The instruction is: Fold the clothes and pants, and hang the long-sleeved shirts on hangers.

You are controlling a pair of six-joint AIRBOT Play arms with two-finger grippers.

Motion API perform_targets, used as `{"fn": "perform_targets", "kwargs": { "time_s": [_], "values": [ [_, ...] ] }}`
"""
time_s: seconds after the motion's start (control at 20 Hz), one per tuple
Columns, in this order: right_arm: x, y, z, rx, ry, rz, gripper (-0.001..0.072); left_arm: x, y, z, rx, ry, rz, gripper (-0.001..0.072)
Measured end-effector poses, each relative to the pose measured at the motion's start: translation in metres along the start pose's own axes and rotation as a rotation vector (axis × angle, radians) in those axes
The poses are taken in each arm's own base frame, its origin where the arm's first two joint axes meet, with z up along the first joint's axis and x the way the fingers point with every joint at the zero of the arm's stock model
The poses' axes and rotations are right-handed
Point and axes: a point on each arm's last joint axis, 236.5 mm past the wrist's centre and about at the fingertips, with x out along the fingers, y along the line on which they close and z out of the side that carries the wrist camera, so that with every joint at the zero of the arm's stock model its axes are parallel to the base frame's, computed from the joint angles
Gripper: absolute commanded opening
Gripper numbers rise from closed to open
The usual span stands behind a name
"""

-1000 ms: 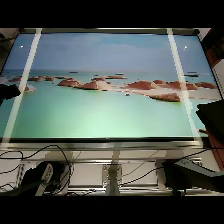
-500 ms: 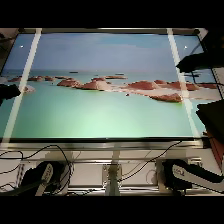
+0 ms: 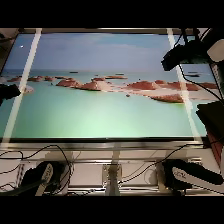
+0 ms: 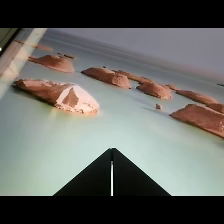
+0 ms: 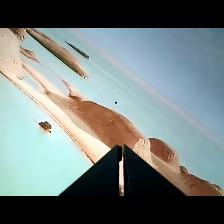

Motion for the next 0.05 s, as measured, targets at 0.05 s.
{"fn": "perform_targets", "kwargs": {
  "time_s": [0.05],
  "values": [
    [0.0001, 0.0005, 0.0010, -0.003, -0.003, 0.000, 0.0056, 0.0000, 0.0000, 0.0000, 0.000, 0.000, 0.000, 0.0011]
  ]
}}
